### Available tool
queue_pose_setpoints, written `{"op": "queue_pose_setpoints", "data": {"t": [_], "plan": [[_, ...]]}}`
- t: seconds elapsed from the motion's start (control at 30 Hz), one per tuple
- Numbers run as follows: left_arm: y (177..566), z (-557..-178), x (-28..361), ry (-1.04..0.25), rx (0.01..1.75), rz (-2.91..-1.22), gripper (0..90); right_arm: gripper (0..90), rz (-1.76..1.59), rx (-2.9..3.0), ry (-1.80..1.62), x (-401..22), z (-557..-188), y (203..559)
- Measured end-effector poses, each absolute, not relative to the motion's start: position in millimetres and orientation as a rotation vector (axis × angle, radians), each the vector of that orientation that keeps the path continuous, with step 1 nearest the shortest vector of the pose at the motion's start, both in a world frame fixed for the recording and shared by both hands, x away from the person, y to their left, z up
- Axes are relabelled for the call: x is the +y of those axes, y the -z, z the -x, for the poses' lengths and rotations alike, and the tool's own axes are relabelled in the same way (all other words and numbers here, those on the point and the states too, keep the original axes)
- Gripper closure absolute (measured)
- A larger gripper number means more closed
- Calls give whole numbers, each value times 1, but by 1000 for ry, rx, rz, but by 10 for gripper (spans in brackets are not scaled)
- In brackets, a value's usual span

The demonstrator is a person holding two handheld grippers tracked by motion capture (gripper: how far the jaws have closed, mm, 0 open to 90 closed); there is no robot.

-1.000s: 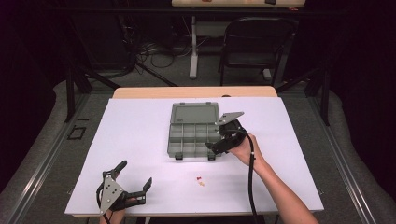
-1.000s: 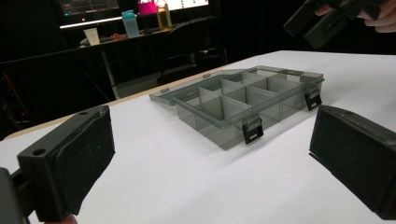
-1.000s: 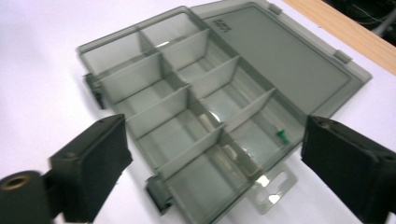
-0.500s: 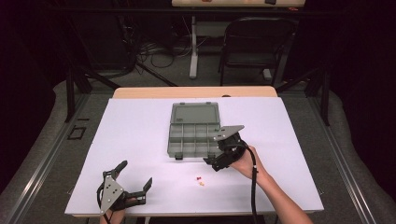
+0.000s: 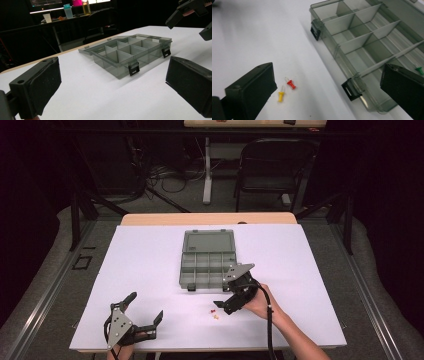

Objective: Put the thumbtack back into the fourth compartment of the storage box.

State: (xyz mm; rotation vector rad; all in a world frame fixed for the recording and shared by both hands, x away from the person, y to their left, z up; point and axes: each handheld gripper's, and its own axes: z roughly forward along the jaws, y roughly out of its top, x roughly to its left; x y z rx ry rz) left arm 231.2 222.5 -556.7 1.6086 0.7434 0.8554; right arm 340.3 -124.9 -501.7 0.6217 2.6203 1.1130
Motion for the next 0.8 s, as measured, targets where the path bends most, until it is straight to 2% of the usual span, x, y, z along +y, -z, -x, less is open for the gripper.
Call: {"op": "queue_pose_setpoints", "data": {"t": [0.27, 0.37, 0.5, 0.53, 0.57, 0.6, 0.67, 0.7, 0.8], "plan": [[556, -231, 222, -849, 738, -1617, 0, 5, -561, 2655, -1086, -114, -334, 507], [556, -231, 222, -850, 738, -1618, 0, 53, -542, 2676, -1074, -109, -332, 510], [556, -231, 222, -846, 738, -1615, 0, 172, -521, 2687, -1066, -105, -330, 514], [556, -231, 222, -848, 737, -1617, 0, 243, -508, 2700, -1049, -103, -330, 516], [557, -231, 222, -847, 737, -1618, 0, 275, -504, 2704, -1044, -102, -330, 517], [557, -231, 222, -845, 737, -1618, 0, 275, -504, 2704, -1044, -102, -330, 517], [557, -231, 221, -844, 736, -1617, 0, 364, -504, 2727, -1029, -101, -332, 521], [557, -231, 221, -843, 737, -1617, 0, 364, -504, 2727, -1029, -101, -332, 521], [557, -232, 221, -843, 737, -1618, 0, 444, -495, 2753, -1005, -99, -332, 525]]}}
